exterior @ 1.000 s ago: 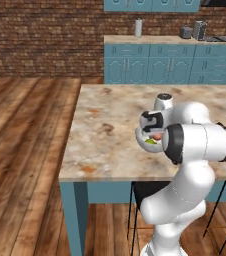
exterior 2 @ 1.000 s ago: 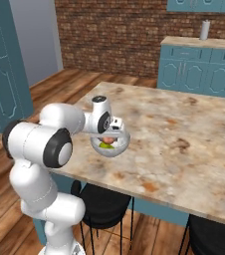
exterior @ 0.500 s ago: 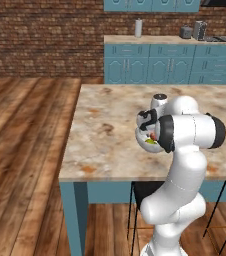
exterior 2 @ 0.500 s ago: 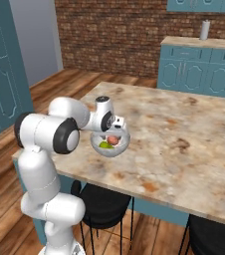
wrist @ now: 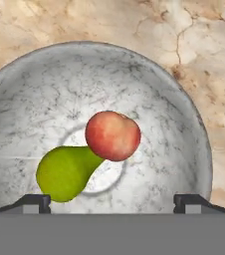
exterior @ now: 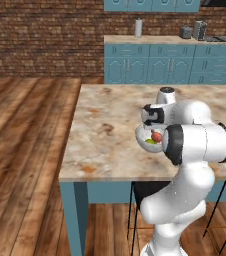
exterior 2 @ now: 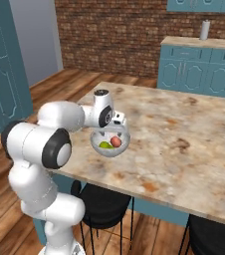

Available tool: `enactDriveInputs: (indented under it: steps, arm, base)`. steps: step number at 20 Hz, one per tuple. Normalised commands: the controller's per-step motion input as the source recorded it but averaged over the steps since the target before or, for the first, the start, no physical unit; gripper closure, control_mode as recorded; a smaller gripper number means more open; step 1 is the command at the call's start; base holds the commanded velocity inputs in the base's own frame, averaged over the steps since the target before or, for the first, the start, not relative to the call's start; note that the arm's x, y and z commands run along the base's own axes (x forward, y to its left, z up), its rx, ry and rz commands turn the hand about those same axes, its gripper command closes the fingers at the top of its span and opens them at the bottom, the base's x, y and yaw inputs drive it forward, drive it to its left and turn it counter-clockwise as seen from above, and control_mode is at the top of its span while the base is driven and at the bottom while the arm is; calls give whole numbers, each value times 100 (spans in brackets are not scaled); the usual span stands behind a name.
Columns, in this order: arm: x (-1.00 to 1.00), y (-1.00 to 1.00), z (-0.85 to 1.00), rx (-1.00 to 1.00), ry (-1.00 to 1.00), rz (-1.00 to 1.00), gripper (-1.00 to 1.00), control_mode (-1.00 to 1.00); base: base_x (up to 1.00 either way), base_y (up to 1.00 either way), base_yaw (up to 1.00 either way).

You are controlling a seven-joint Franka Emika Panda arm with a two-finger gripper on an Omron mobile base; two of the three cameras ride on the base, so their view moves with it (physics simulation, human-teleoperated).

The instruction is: Retrieve the pear and peach from the fridge and place them into the bowl on the dining table.

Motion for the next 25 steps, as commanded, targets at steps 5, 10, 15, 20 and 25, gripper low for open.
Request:
enactDriveInputs:
  steps: [5,10,15,20,25]
  arm:
    - [-100,-19,93,0,-28,0,-100,-100]
    - [-100,-26,78,0,-21,0,-100,-100]
    - [-100,-26,42,2,-5,0,-100,-100]
    - [-100,-21,14,1,0,0,-100,-100]
    - [-100,-27,11,1,-2,0,-100,-100]
  base:
    - [0,0,0]
    - [0,0,0]
    - [0,0,0]
    - [0,0,0]
    - [0,0,0]
